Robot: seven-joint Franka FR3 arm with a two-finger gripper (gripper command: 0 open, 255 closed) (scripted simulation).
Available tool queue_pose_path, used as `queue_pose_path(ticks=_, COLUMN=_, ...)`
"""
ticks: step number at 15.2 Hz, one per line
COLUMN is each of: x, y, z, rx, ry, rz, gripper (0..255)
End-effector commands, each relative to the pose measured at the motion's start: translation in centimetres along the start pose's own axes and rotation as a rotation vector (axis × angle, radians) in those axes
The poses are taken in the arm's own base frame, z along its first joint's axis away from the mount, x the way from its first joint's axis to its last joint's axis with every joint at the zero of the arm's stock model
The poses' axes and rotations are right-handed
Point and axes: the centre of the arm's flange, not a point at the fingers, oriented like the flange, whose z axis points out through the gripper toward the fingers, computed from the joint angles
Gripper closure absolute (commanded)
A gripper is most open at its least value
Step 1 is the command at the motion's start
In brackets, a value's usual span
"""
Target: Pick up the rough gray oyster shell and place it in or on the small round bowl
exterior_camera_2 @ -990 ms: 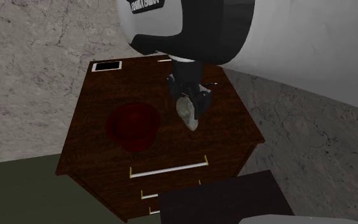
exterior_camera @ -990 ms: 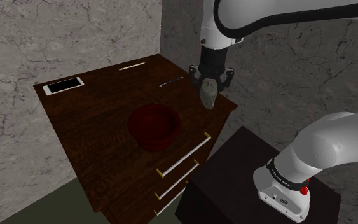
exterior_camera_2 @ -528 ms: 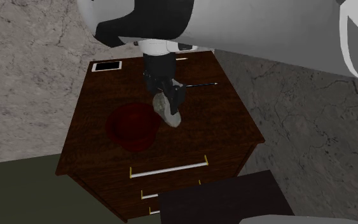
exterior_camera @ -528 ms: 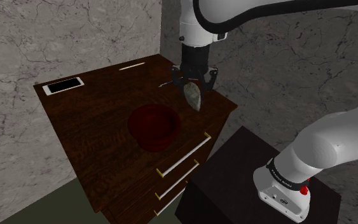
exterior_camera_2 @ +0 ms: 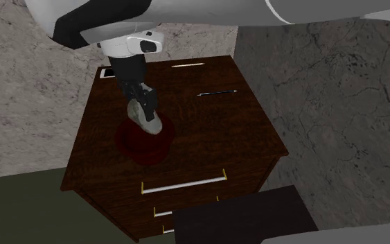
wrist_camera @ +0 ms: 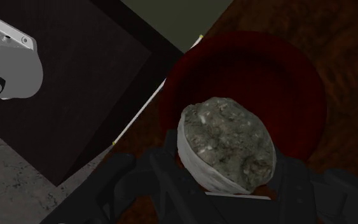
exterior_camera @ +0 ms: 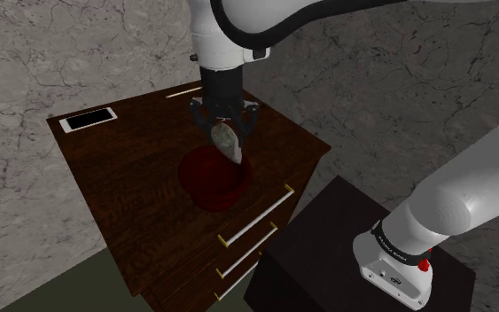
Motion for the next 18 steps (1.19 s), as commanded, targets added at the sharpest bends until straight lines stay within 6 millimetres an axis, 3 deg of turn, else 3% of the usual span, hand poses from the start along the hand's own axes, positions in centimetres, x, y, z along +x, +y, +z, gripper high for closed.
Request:
queue_pose_path(ticks=1, x=-1.7, y=-2.2, z=-0.4, rx=0.001, ry=-0.001, rz=0.003, gripper=255)
queue_pose_path(ticks=14, x=-1.2, y=-3.2, z=6.4, rx=0.001, ry=-0.001, rz=0.003, gripper=255)
queue_pose_path(ticks=18, x=-1.2, y=-3.2, z=6.8, rx=0.001, ry=-0.001, rz=0.003, gripper=255)
